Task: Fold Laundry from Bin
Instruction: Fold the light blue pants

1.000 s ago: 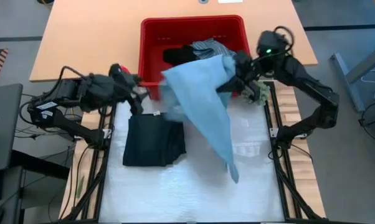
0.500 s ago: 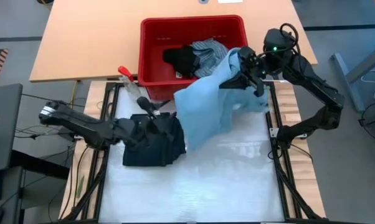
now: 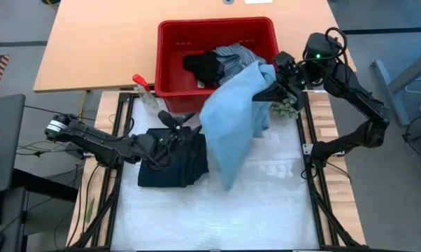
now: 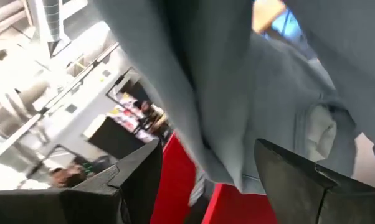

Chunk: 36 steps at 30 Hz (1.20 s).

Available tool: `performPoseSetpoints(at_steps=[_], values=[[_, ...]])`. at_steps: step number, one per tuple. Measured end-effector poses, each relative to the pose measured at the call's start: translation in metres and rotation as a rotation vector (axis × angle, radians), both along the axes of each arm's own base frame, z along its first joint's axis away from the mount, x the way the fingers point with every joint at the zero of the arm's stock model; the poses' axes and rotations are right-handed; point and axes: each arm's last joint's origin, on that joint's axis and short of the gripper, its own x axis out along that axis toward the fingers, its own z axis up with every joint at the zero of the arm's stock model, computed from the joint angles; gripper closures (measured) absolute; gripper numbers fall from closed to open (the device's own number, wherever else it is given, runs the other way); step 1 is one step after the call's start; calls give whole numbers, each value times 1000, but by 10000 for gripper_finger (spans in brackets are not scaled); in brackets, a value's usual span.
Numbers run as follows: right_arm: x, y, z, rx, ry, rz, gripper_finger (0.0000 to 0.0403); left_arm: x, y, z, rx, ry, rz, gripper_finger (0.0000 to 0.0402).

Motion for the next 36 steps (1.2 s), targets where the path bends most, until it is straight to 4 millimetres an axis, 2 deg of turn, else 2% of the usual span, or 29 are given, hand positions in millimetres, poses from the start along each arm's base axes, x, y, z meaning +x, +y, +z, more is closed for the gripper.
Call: performPoseSetpoints(at_steps=[4, 8, 12, 19, 23, 27, 32, 36], values=[[-8, -2, 0, 9, 16, -26, 369, 2, 0, 2, -27, -58, -119, 159], [-13, -3, 3, 28, 14, -79, 368, 16, 4, -11, -85, -71, -212, 159], [-14, -3, 3, 47, 22, -93, 366, 34, 8, -27, -84, -81, -221, 159], [-12, 1, 2, 51, 32, -89, 367, 59, 21, -44, 0, -169, -220, 159], [-11, 1, 2, 50, 32, -91, 367, 63, 29, -43, -11, -299, -255, 159], [-12, 0, 2, 49, 30, -98, 368, 66, 39, -39, -13, -355, -249, 159], [-12, -3, 3, 48, 26, -133, 367, 68, 52, -29, -6, -405, -261, 159], [-12, -3, 3, 48, 26, -136, 368, 63, 59, -15, 67, -493, -217, 159]])
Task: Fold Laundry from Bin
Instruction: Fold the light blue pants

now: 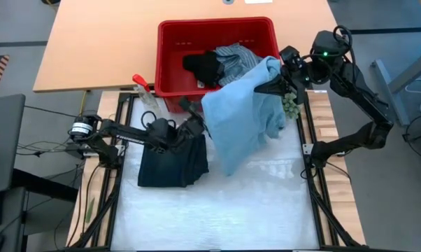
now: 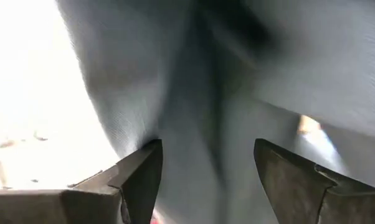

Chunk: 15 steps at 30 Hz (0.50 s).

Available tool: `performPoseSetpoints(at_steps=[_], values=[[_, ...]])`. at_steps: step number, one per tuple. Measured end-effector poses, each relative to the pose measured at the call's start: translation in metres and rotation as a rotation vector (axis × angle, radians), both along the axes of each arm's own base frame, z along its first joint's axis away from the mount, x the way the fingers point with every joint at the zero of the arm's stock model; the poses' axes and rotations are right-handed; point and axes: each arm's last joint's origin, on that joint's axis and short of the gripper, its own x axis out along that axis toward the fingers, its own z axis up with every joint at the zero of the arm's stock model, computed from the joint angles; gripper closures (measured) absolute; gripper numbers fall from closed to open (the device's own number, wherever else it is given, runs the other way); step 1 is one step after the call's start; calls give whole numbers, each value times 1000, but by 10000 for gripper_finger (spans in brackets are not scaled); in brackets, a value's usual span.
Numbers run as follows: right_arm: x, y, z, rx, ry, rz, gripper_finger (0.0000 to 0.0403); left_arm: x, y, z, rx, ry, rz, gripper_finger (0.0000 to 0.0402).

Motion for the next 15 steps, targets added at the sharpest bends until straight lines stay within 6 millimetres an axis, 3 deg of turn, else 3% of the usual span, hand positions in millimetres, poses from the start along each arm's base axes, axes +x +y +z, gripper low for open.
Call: performPoseSetpoints(at_steps=[10, 15], values=[[-18, 9, 4, -5, 2, -29, 368, -22, -14, 23, 229, -49, 267, 159], [-35, 12, 8, -37, -11, -82, 367, -26, -25, 29, 353, -69, 266, 159]])
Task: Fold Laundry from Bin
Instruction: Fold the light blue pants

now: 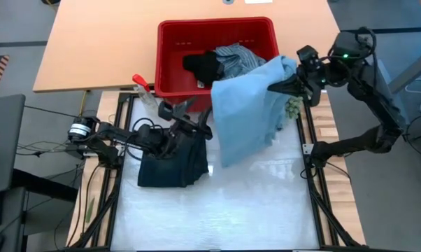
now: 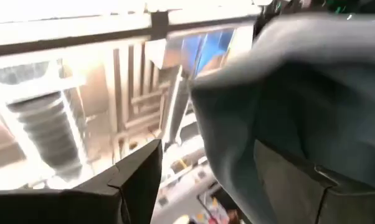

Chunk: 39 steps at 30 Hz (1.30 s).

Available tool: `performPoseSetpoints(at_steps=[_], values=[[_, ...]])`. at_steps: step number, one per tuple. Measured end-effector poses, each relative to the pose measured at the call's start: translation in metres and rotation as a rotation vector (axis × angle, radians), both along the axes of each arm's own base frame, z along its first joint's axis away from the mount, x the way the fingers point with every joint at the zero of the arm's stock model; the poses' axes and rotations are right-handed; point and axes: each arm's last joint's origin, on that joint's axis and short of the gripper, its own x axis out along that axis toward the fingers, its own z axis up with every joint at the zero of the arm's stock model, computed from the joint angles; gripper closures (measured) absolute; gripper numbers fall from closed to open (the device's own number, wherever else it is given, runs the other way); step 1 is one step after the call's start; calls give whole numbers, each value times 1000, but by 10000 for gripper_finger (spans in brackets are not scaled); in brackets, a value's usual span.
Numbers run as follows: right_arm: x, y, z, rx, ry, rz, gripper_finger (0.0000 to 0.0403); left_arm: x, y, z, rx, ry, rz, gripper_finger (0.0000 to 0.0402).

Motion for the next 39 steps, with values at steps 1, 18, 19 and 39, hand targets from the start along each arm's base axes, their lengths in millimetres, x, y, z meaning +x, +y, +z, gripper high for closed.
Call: performPoseSetpoints(at_steps=[1, 18, 19, 39], values=[[-1, 0, -1, 4, 10, -9, 367, 0, 0, 1, 17, 9, -8, 159], [-1, 6, -4, -41, 31, 32, 367, -23, 6, -92, -427, -4, -337, 159], [-3, 7, -4, -43, 32, 48, 368, -22, 6, -96, -459, -12, -398, 159], [1, 35, -9, 48, 117, -63, 366, 99, 27, -138, -365, 111, -319, 159]])
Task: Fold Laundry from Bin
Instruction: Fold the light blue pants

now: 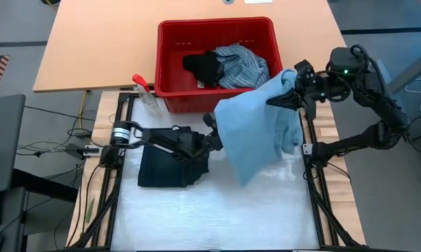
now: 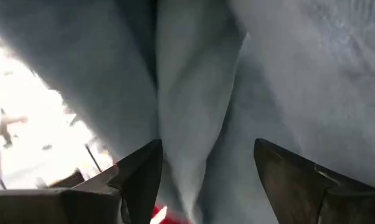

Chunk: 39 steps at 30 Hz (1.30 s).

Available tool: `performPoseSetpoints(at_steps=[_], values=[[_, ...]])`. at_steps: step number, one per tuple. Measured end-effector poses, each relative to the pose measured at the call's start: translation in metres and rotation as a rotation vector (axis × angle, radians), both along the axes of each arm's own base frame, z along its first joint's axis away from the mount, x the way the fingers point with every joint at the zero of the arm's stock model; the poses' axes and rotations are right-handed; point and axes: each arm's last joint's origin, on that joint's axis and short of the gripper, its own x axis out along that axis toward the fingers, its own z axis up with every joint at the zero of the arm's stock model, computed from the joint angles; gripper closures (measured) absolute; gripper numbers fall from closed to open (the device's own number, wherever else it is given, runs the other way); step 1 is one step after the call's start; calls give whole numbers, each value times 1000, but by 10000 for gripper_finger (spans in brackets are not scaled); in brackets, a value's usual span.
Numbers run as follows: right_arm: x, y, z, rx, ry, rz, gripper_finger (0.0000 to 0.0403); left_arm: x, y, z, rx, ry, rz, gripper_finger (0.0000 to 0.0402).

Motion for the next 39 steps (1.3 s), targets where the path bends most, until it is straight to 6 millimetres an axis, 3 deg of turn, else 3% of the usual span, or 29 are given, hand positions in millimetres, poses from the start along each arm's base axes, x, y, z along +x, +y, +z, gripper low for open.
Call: performPoseSetpoints(at_steps=[7, 11, 16, 26, 29, 33, 39], values=[[2, 3, 0, 10, 4, -37, 366, 38, 4, -2, 122, -12, 29, 159], [3, 6, 0, 6, -1, -34, 366, 48, 7, 14, 183, -59, 67, 159], [3, 11, -1, 8, 9, -7, 365, 46, 17, 38, 261, -112, 170, 159], [0, 13, -1, 8, 15, 1, 365, 25, 15, 73, 293, -130, 266, 166], [-7, 10, 3, -6, -2, -22, 365, 7, 8, 79, 317, -107, 255, 186], [-14, 7, 9, -38, -42, -48, 365, -29, 4, 89, 287, -163, 109, 215], [-4, 3, 5, -40, -10, -35, 365, -60, 16, 105, 249, -246, -34, 238]])
